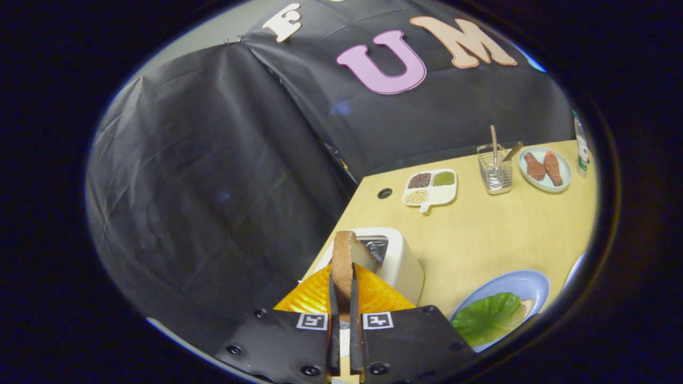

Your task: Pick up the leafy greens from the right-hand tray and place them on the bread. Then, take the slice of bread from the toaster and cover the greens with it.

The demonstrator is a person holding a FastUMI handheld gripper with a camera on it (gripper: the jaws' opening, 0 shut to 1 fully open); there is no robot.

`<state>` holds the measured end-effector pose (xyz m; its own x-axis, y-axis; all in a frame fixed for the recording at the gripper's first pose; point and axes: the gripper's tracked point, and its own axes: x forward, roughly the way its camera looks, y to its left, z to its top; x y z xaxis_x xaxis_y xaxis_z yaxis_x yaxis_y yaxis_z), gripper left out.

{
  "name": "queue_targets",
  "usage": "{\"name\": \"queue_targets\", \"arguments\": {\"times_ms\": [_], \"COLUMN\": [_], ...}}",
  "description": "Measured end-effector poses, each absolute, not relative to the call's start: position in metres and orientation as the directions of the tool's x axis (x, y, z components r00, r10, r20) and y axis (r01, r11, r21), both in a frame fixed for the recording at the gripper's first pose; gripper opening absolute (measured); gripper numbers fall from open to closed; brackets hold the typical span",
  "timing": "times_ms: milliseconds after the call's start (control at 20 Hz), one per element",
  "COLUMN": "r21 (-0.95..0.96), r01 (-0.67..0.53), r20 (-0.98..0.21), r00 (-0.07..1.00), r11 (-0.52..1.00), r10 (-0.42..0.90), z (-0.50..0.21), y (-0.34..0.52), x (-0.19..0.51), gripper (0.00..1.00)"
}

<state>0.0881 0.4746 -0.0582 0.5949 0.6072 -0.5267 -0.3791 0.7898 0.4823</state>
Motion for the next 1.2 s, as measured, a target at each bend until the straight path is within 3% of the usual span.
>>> {"name": "queue_targets", "arguments": {"times_ms": [600, 950, 1200], "r21": [0.708, 0.781, 0.826], "r01": [-0.329, -0.235, -0.164], "r20": [-0.321, -0.287, -0.309], "r00": [0.638, 0.688, 0.669], "r11": [0.625, 0.579, 0.539], "r10": [0.700, 0.666, 0.677], "z": [-0.021, -0.064, -0.114], "y": [0.383, 0.308, 0.289], "x": [0.075, 0.073, 0.068], "gripper": [0.10, 0.09, 0.10]}}
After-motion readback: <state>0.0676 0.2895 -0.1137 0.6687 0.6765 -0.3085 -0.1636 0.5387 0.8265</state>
